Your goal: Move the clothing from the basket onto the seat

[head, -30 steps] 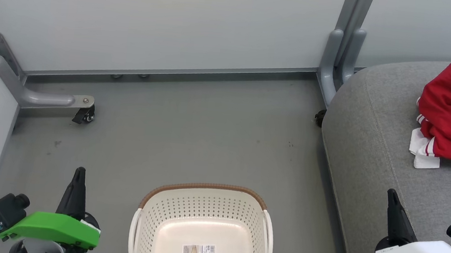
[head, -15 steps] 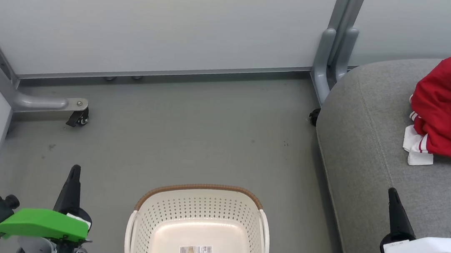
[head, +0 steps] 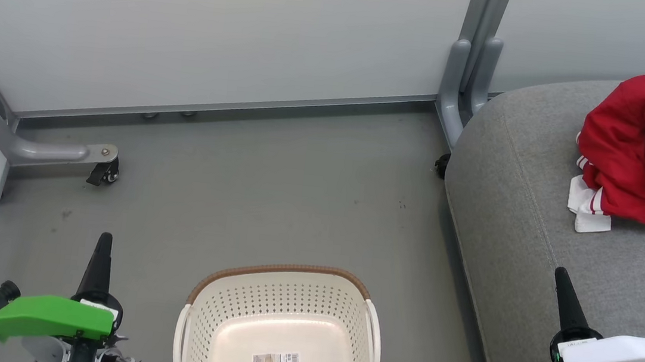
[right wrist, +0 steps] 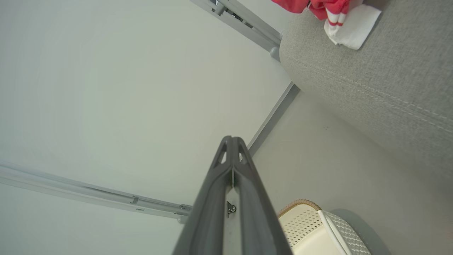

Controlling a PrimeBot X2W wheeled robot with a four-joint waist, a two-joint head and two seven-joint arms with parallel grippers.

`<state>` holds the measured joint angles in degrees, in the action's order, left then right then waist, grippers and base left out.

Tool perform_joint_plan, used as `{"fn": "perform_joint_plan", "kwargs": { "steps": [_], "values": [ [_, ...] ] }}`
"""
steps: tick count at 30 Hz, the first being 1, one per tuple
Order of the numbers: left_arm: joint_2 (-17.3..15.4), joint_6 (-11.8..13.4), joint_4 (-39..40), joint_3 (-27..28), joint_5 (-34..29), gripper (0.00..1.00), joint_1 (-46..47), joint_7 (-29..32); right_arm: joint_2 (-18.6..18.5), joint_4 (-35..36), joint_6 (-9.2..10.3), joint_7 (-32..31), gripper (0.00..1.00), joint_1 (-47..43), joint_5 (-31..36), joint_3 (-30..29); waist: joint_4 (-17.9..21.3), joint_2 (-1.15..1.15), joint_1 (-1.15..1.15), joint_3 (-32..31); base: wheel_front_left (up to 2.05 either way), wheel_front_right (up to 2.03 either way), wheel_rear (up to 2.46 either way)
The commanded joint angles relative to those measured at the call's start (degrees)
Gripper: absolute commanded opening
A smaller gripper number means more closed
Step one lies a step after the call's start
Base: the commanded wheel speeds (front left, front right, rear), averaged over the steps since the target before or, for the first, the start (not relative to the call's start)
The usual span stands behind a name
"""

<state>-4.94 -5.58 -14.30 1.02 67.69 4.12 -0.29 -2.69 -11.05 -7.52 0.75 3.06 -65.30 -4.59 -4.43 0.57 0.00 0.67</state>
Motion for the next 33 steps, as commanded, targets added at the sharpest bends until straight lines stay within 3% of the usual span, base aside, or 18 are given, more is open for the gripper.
{"fn": "perform_joint_plan", "kwargs": {
  "steps": [1,33],
  "values": [
    [-0.03,-0.44,0.54,0.56,1.34,0.0,1.57,0.34,-0.46,0.2,0.03,-0.4,0.0,1.24,-1.58,-0.28,0.12,-0.31,0.0,-0.02,0.0,0.0,0.0],
    [1.32,-1.49,0.41,3.83,15.97,0.0,2.18,4.49,-0.52,-1.85,0.04,-4.71,0.0,2.64,-17.68,-1.25,2.55,-0.46,0.0,-0.29,0.0,0.0,0.0]
  ]
}}
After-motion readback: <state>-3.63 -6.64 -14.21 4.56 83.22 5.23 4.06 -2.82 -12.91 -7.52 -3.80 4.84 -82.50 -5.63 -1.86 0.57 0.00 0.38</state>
